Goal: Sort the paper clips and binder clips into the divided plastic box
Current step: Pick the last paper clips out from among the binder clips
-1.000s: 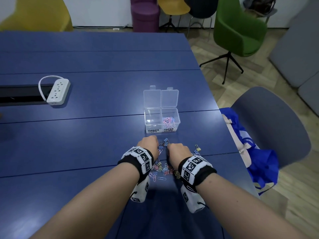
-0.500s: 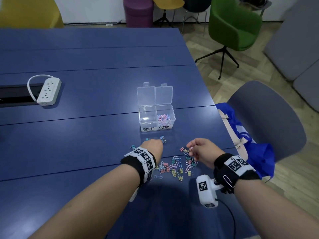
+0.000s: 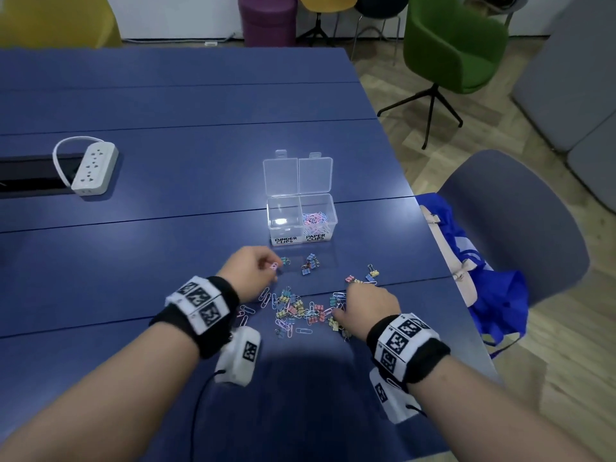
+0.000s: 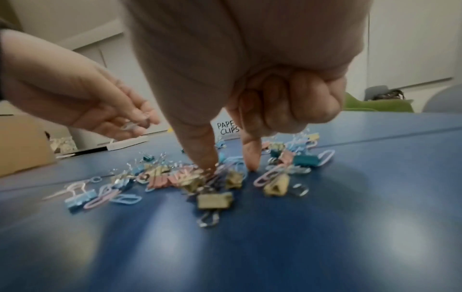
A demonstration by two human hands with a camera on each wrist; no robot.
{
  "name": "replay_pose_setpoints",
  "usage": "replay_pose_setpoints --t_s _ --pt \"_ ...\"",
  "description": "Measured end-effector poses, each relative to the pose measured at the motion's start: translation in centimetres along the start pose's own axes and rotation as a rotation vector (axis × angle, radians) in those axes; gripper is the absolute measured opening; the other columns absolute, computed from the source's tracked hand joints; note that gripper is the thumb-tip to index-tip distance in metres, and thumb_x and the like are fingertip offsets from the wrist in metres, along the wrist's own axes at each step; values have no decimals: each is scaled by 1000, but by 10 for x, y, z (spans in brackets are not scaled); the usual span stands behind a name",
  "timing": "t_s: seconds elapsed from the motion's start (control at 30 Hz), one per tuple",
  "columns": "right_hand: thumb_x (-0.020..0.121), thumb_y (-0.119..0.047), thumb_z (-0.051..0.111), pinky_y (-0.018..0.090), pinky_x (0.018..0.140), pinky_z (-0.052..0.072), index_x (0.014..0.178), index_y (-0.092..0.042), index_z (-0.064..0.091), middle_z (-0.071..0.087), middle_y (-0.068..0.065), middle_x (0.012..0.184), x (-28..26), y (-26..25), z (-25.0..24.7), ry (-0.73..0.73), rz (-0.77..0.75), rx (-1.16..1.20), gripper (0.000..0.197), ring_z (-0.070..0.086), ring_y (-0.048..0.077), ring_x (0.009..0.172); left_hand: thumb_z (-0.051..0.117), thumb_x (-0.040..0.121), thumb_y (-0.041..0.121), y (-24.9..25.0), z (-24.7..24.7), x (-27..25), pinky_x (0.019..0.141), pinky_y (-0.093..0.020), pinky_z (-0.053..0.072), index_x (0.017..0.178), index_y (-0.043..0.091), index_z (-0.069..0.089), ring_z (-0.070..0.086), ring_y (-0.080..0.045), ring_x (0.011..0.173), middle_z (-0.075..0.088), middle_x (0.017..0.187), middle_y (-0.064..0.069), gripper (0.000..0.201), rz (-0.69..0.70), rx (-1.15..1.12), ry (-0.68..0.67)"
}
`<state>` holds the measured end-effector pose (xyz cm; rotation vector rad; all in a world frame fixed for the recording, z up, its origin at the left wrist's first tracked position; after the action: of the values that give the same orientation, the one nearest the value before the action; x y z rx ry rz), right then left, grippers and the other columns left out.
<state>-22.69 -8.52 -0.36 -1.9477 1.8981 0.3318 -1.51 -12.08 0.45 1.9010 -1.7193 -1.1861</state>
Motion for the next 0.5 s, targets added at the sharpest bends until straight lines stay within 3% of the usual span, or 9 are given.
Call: replay_pose_setpoints --t_s 0.07,0.17,0.23,0.3,0.37,0.43,0.5 --pt "86 -28 56 30 72 40 89 -15 55 67 9 106 2 -7 4 -24 50 13 14 63 31 101 49 90 -2 -17 -6 -8 62 -26 54 78 12 62 60 -12 52 64 65 -8 23 -110 -209 6" --pt "84 -18 58 30 71 41 92 -12 58 68 9 106 7 -13 7 -41 115 69 10 63 31 98 32 86 -11 -33 -5 -18 38 -17 41 66 6 51 44 -12 36 46 56 -11 32 -287 -500 74" --pt "83 -16 60 30 70 43 87 -12 56 68 10 104 9 -15 9 -38 126 99 7 64 31 97 27 78 -12 -36 -1 -26 37 -16 29 63 5 45 33 -16 40 37 56 -9 29 -388 -662 59" --pt "82 -17 62 30 68 44 80 -12 52 67 10 100 11 -17 9 -42 124 119 12 65 31 94 34 79 -8 -38 1 -30 40 -16 24 62 8 43 28 -16 46 34 58 -6 25 -423 -686 20" --pt "80 -19 63 30 67 45 71 -12 49 66 12 92 13 -16 10 -57 107 140 18 65 31 89 48 83 1 -40 0 -32 47 -21 32 66 12 47 39 -16 51 45 61 -3 21 -328 -412 5" --pt "80 -17 58 30 68 46 67 -12 49 65 12 87 15 -13 9 -48 81 184 17 65 32 86 66 78 14 -42 -4 -36 59 -26 39 77 15 51 50 -17 65 54 72 1 14 -177 75 19" --pt "83 -14 53 32 69 49 73 -13 50 62 8 80 15 -6 7 -9 63 349 11 61 30 78 74 72 28 -51 -5 -39 71 -28 43 87 17 49 52 -20 80 53 87 0 32 -101 349 40"
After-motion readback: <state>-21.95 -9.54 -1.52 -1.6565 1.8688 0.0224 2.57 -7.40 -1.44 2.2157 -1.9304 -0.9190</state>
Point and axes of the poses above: each hand's wrist, its own x-axis towards the middle knuckle, its own z-axis out of the palm, y = z × x, the point moved 1 cm from there along x, towards the middle knuckle
